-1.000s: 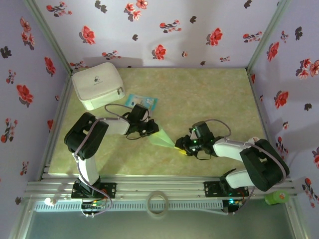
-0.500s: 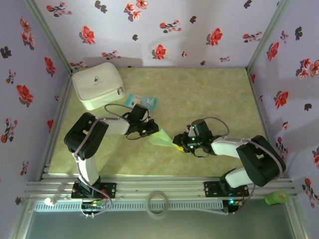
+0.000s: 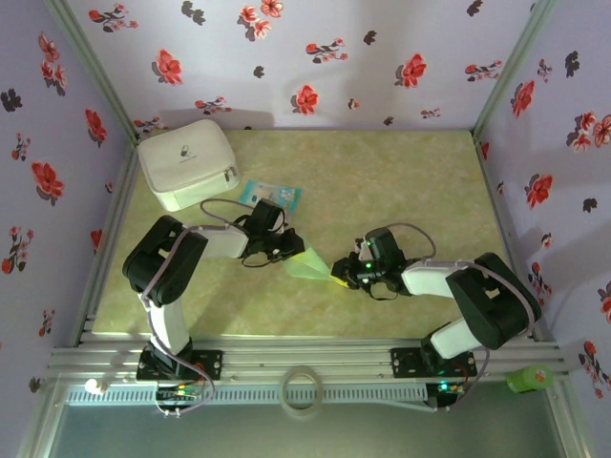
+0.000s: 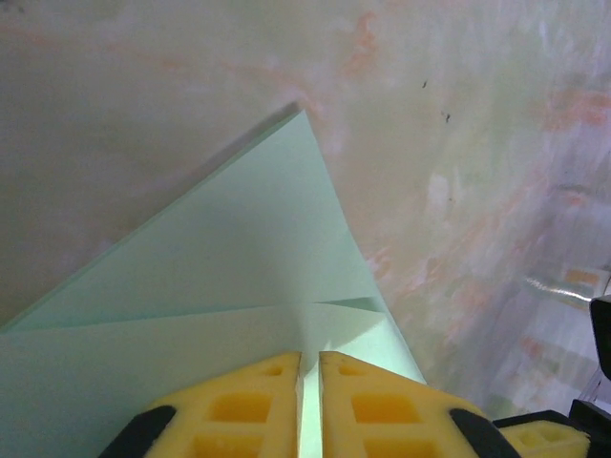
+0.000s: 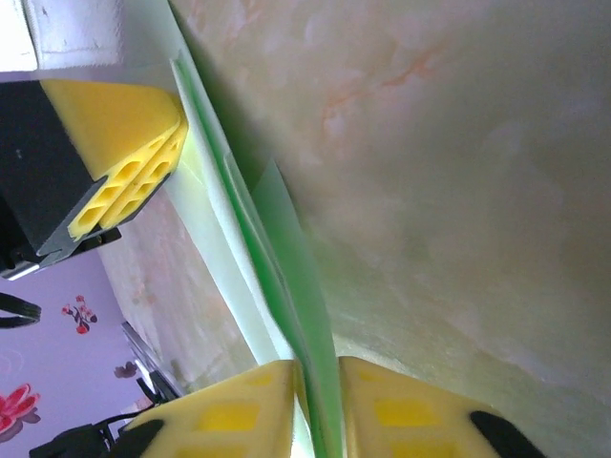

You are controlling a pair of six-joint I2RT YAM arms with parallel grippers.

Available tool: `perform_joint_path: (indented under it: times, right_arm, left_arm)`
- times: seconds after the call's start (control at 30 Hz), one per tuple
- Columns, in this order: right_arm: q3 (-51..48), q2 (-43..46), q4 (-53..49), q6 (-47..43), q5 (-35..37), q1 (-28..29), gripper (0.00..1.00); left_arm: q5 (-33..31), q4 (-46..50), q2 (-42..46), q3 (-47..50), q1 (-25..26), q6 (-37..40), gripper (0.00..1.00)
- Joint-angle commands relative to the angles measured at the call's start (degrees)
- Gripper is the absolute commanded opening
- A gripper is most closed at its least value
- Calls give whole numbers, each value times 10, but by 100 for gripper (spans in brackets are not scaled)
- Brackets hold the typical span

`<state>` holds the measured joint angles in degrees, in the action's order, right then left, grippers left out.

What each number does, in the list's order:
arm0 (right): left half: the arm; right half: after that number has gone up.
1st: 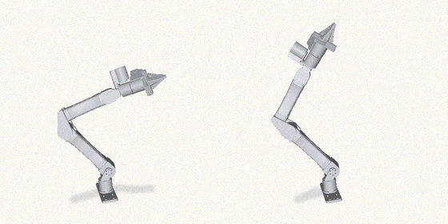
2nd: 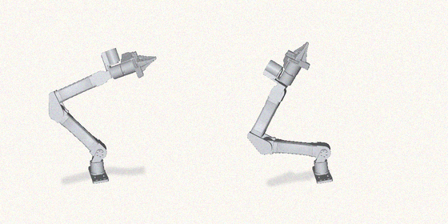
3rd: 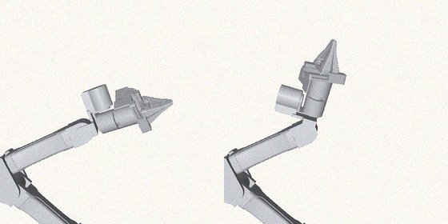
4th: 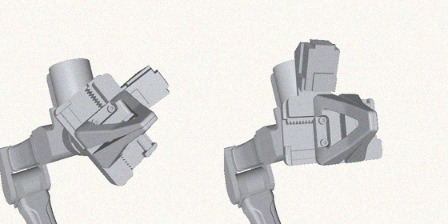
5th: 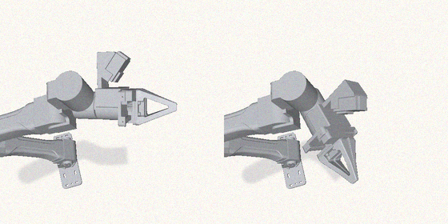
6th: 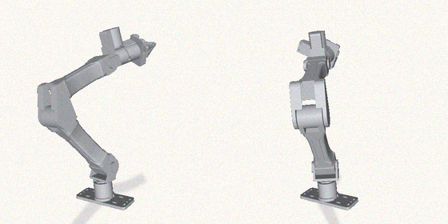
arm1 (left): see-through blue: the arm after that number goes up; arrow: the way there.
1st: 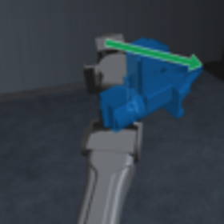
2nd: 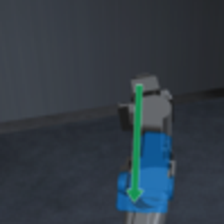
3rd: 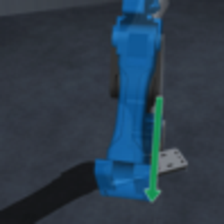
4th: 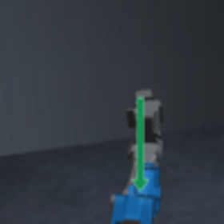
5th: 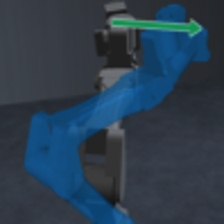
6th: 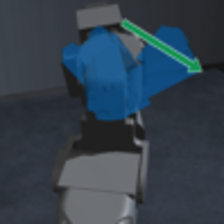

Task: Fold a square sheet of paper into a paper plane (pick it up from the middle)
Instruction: Turn over the paper at the center of the table.

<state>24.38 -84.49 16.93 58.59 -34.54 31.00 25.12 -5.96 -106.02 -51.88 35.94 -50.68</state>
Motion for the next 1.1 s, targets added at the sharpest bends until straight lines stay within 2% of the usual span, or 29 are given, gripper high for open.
perform_joint_path:
  times: [0.0, 0.13, 0.3, 0.47, 0.6, 0.7, 0.77, 0.93, 1.07]
  right_arm:
    - [12, 8, 6, -20, -14, -5, 13]
    - [21, 37, -45, -49, -11, -8, 7]
    - [71, 118, -188, -128, 35, -12, 5]
    - [188, 205, -446, -266, 192, -11, 4]
    - [269, 231, -570, -333, 311, -10, 3]
    - [333, 218, -645, -370, 392, 0, 3]
    - [376, 192, -692, -404, 461, 29, 3]
    - [463, 76, -812, -456, 706, 133, 0]
    - [482, -23, -839, -466, 776, 199, 0]
  left_arm:
    - [-5, 26, 24, -13, -8, -1, 16]
    - [-7, 23, 65, -24, -8, 4, 22]
    - [-50, 56, 149, -30, -9, 38, 28]
    - [-127, 103, 262, -1, -16, 75, 36]
    - [-162, 105, 343, 52, -34, 78, 42]
    - [-170, 109, 392, 89, -55, 72, 44]
    - [-173, 111, 421, 113, -68, 67, 44]
    - [-174, 131, 473, 147, -104, 64, 46]
    - [-185, 151, 503, 163, -130, 67, 47]
